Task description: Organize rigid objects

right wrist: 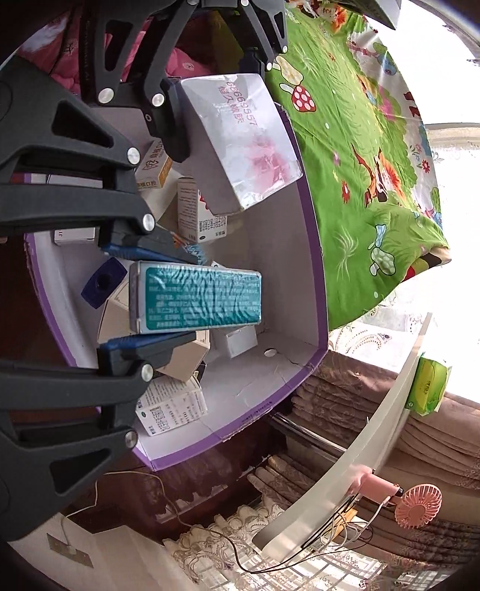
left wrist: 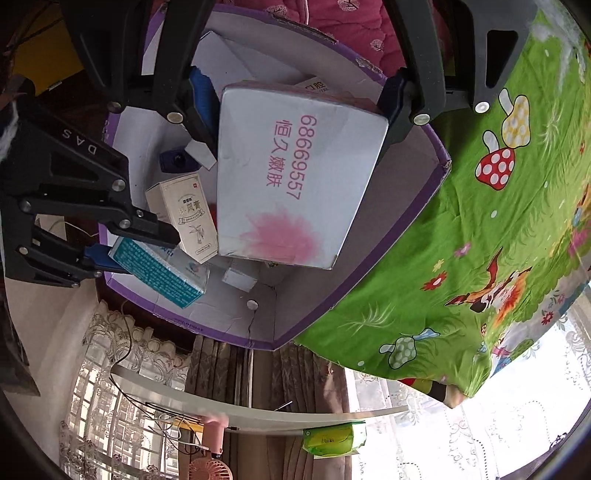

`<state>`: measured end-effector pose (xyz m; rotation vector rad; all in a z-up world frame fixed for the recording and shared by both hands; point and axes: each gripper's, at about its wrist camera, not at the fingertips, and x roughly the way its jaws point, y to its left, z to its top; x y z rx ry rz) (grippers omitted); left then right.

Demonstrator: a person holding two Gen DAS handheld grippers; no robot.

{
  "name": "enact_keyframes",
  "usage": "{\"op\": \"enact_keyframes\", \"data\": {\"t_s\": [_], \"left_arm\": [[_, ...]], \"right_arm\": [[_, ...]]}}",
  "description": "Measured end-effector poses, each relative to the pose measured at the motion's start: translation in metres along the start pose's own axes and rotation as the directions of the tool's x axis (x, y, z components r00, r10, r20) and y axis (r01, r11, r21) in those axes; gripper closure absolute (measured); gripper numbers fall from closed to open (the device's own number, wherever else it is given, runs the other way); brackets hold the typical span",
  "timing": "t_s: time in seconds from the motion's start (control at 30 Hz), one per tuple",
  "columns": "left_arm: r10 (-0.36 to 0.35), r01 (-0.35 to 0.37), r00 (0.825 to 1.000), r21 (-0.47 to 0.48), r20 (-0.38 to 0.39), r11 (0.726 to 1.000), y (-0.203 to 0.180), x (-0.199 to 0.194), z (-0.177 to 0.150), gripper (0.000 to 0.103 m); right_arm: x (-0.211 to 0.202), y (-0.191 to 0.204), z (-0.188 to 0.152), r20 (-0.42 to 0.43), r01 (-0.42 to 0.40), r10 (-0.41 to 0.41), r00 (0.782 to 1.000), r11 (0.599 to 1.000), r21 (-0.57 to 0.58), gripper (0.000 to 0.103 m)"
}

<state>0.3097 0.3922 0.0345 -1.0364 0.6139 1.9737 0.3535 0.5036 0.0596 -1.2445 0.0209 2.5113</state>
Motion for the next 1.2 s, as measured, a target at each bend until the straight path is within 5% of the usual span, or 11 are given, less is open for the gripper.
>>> {"op": "enact_keyframes", "data": {"t_s": [0.23, 0.43, 0.5, 0.57, 0.77, 0.87, 1.03, 1.2], "left_arm": [[-0.007, 0.007, 0.997, -0.007, 0.075, 1.000, 0.003, -0.020, 0.004, 0.030], [-0.007, 0.011, 0.987, -0.029, 0.161, 1.000, 0.008, -0.042, 0.008, 0.017], [0.048, -0.042, 0.986, -0.039, 0.163, 0.998, 0.009, -0.047, 0.010, 0.013], [0.093, -0.087, 0.983, -0.043, 0.156, 0.995, 0.008, -0.048, 0.012, 0.011], [0.094, -0.087, 0.986, -0.058, 0.138, 0.995, 0.011, -0.053, 0.010, 0.011], [0.148, -0.144, 0.983, -0.052, 0.108, 0.988, 0.010, -0.054, 0.007, 0.011], [0.057, -0.054, 0.997, -0.068, 0.052, 0.996, 0.014, -0.043, 0.003, 0.011], [0.111, -0.105, 0.990, -0.079, 0.083, 0.991, 0.015, -0.043, 0.000, 0.011]], "right_arm": [[0.003, 0.002, 0.006, 0.003, 0.008, -0.008, 1.000, 1.000, 0.002, 0.066], [-0.003, 0.004, 0.010, 0.020, 0.008, -0.008, 1.000, 1.000, 0.009, 0.066], [-0.007, 0.000, 0.013, 0.029, 0.012, -0.012, 1.000, 1.000, 0.026, 0.051], [-0.010, 0.000, 0.015, 0.036, 0.025, -0.026, 0.999, 0.999, 0.029, 0.024], [-0.014, 0.007, 0.014, 0.017, 0.034, -0.034, 0.999, 0.999, -0.012, 0.015], [-0.014, 0.009, 0.009, 0.004, 0.038, -0.038, 0.999, 0.999, -0.018, 0.015], [-0.011, 0.008, 0.000, -0.025, 0.036, -0.036, 0.999, 0.999, -0.014, 0.014], [-0.008, 0.010, -0.003, -0.037, 0.033, -0.033, 0.999, 0.999, -0.014, 0.014]]}}
